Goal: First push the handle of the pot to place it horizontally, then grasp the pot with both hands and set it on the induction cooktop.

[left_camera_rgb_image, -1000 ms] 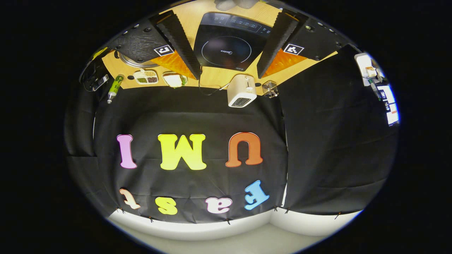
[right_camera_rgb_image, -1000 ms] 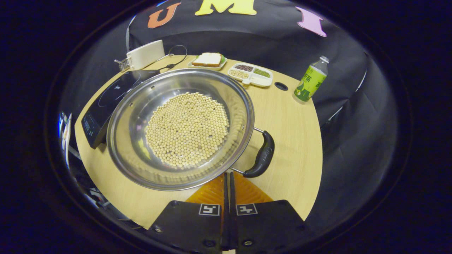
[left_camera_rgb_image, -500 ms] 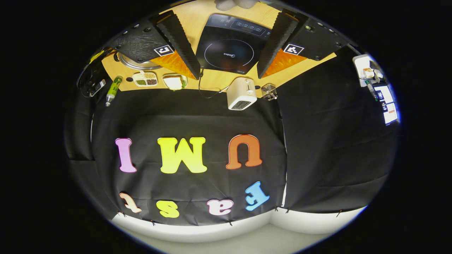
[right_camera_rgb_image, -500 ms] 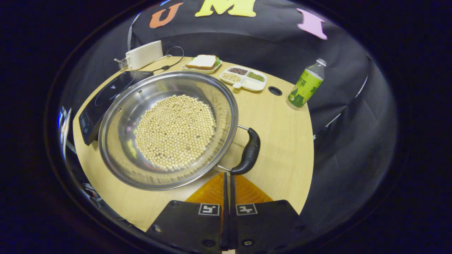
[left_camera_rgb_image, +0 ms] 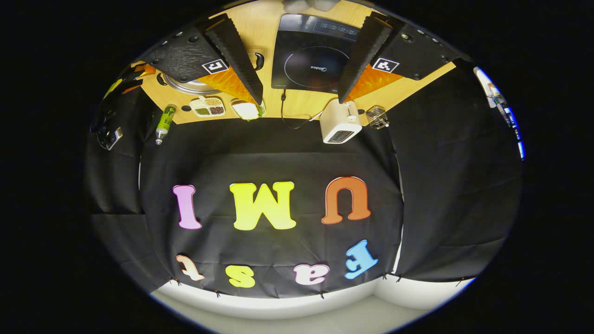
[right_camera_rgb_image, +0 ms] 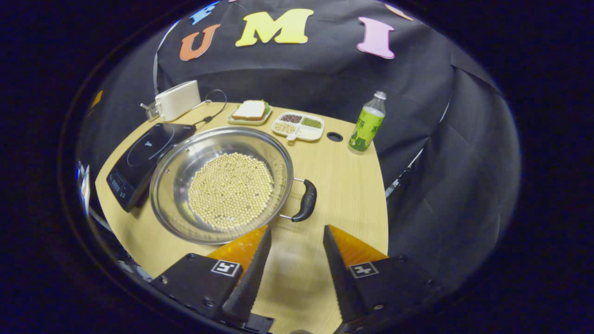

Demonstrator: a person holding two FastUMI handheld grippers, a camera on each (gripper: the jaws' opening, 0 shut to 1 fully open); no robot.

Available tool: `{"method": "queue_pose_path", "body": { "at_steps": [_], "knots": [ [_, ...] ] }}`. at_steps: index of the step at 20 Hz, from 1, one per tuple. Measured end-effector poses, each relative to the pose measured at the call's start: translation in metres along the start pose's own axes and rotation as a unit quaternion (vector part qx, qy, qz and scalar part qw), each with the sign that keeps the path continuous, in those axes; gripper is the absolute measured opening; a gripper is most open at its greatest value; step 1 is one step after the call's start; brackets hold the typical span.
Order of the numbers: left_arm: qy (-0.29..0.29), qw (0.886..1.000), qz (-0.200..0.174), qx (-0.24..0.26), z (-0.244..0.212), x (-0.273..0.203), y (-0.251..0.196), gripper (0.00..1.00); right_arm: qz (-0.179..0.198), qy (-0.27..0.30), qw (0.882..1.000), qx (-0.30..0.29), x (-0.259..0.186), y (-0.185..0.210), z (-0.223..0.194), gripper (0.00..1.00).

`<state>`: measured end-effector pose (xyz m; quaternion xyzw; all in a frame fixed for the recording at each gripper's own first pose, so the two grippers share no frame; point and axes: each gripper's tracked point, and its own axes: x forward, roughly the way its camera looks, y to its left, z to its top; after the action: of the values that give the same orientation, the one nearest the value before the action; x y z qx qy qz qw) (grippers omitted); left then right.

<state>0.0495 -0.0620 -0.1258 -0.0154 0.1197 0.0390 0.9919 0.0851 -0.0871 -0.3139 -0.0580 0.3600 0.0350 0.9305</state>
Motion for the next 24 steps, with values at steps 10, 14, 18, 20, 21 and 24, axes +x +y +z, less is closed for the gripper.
{"method": "queue_pose_path", "body": {
  "at_steps": [10,14,18,20,21,24],
  "knots": [
    [0.047,0.996,-0.071,0.021,-0.052,0.035,-0.028,0.96,-0.011,-0.012,0.996,0.086,-0.009,0.017,0.005,0.83],
    [0.089,0.993,-0.081,0.005,-0.088,0.057,-0.046,0.97,-0.012,-0.005,0.995,0.095,0.013,0.02,0.011,0.87],
    [0.124,0.988,-0.094,-0.006,-0.12,0.08,-0.069,0.97,-0.02,0.003,0.995,0.098,0.038,0.012,0.014,0.87],
    [0.147,0.984,-0.098,-0.002,-0.139,0.089,-0.082,0.97,-0.021,0.012,0.994,0.103,0.05,0.008,0.012,0.87],
    [0.156,0.983,-0.1,0.002,-0.147,0.092,-0.087,0.97,-0.021,0.016,0.994,0.106,0.055,0.006,0.012,0.87],
    [0.173,0.979,-0.106,0.008,-0.165,0.108,-0.103,0.97,-0.018,0.02,0.994,0.103,0.067,0.005,0.013,0.87]
  ]
}}
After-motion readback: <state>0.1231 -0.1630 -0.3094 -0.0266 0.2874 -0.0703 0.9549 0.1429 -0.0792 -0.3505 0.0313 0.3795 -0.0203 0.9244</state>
